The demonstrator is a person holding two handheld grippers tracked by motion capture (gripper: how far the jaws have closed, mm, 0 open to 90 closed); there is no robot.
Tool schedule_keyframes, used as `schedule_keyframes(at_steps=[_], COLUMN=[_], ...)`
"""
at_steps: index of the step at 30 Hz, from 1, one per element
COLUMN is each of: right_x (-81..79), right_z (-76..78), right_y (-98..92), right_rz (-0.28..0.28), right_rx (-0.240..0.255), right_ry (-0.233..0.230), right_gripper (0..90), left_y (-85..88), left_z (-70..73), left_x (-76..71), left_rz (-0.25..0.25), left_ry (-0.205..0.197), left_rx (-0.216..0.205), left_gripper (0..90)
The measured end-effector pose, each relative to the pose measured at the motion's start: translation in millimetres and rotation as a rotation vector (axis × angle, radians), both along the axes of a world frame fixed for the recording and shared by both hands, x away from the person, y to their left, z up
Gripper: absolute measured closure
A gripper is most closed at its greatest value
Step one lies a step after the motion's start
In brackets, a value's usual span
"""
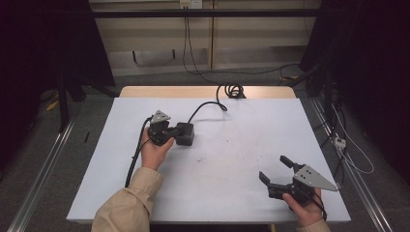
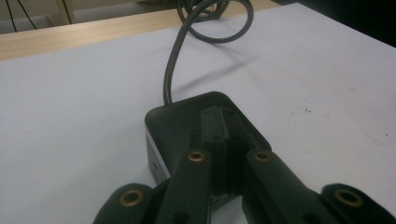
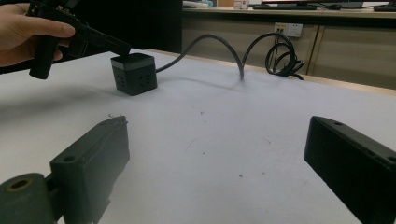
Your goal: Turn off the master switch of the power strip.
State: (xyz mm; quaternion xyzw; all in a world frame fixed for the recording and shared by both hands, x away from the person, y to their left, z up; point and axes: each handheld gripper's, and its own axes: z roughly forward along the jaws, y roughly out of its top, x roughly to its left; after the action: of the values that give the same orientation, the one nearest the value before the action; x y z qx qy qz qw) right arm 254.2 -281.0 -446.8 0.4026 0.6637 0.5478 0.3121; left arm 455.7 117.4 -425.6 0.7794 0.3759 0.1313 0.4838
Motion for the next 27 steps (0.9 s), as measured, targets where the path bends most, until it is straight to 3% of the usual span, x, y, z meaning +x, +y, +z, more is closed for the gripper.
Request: schedule_keyframes(at_steps=[5,16,27], right_x=[-0.3,-0.8,-0.8], right_z=[0.3,1.1,1.6], right_y=[1.1,3.9,3.9], right_rz=[0.001,0.008,0.007], right_rx=[-0.002,-0.007,-0.007], right_ry=[-0.002,-0.006,-0.006], right_gripper=[6.2,6.2,6.2], left_y=[-1.5,-0.7,-4.2], left_z=[0.8,0.3,1.2], left_x=[-0.8,-0.5,-2.6], left_rz=[0.009,0.016,0.015], left_ry=[-0.003,0.015,-0.015], left_rx=[0.011,-0.007,0.034], left_gripper=[90.0,90.0,90.0])
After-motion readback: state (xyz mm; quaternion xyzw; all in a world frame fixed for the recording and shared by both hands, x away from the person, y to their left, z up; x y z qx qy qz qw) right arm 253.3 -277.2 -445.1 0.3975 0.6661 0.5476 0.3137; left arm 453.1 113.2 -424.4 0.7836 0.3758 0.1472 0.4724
